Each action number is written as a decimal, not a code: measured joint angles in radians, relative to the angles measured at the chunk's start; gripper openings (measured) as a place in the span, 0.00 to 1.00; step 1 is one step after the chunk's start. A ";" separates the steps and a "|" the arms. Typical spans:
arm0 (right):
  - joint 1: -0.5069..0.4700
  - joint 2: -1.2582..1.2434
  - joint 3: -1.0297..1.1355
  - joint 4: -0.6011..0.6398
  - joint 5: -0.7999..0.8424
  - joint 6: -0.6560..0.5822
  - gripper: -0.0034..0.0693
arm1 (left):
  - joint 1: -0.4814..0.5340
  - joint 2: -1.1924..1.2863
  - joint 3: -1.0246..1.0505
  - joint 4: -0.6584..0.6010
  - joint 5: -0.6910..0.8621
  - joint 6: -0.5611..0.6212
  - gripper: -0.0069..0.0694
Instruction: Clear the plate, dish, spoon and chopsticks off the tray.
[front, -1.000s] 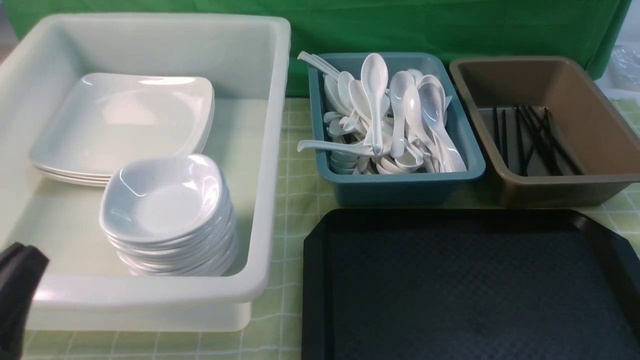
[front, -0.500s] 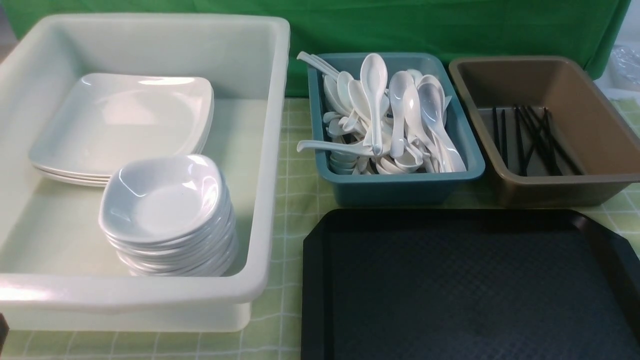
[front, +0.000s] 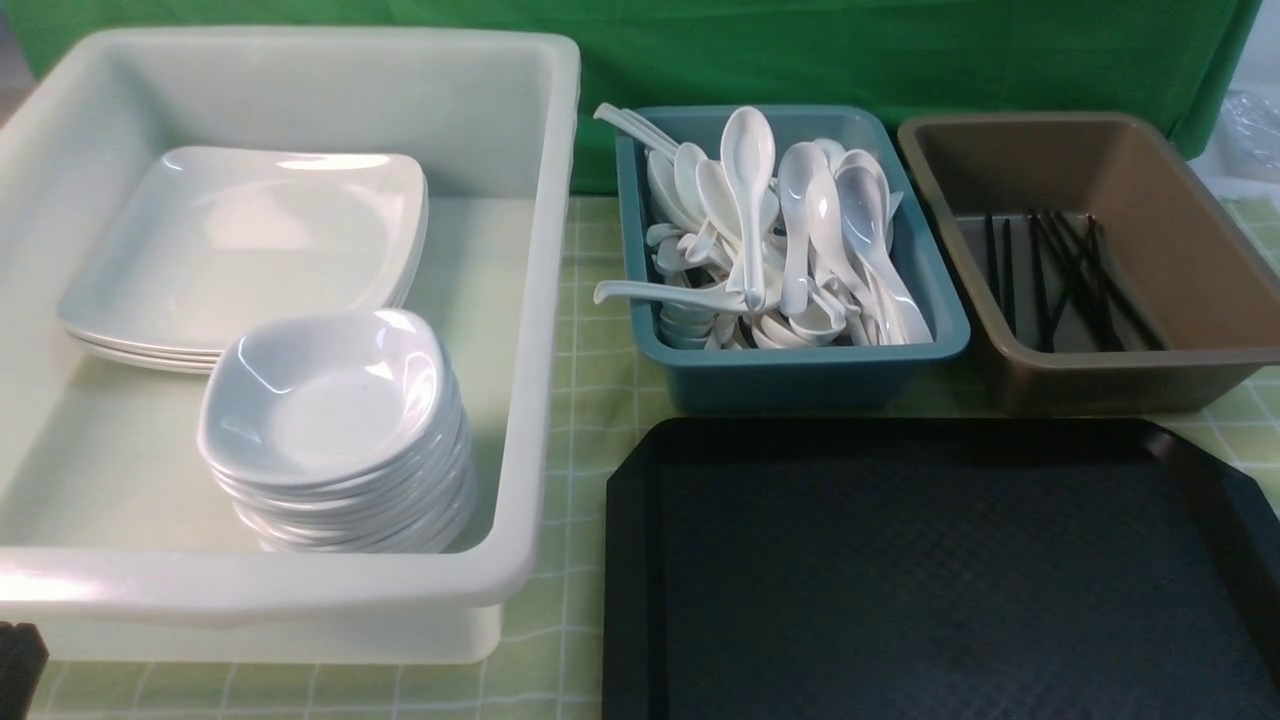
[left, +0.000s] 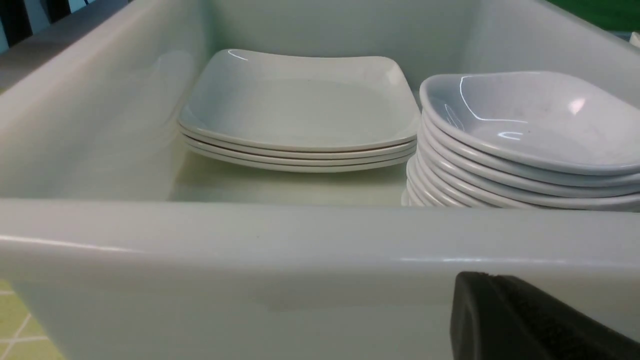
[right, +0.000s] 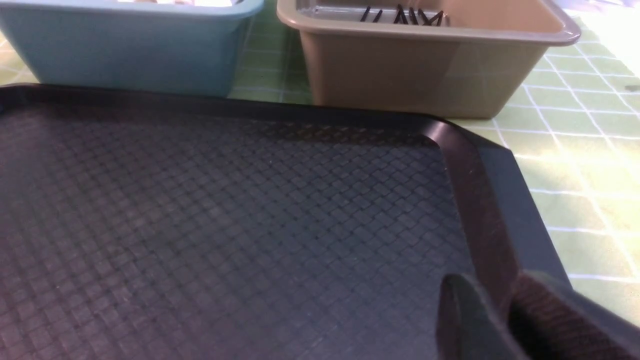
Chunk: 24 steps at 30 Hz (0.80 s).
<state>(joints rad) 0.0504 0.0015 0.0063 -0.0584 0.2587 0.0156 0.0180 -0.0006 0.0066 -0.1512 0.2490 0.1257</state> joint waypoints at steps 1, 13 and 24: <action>0.000 0.000 0.000 0.000 0.000 0.000 0.30 | 0.000 0.000 0.000 -0.001 0.000 0.004 0.12; 0.000 0.000 0.000 0.000 0.000 0.000 0.33 | 0.000 0.000 0.000 -0.007 -0.003 0.009 0.12; 0.000 0.000 0.000 0.000 0.000 0.000 0.37 | 0.001 0.000 0.000 -0.009 -0.004 0.009 0.12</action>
<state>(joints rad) 0.0504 0.0015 0.0063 -0.0584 0.2587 0.0156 0.0190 -0.0006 0.0066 -0.1605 0.2451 0.1348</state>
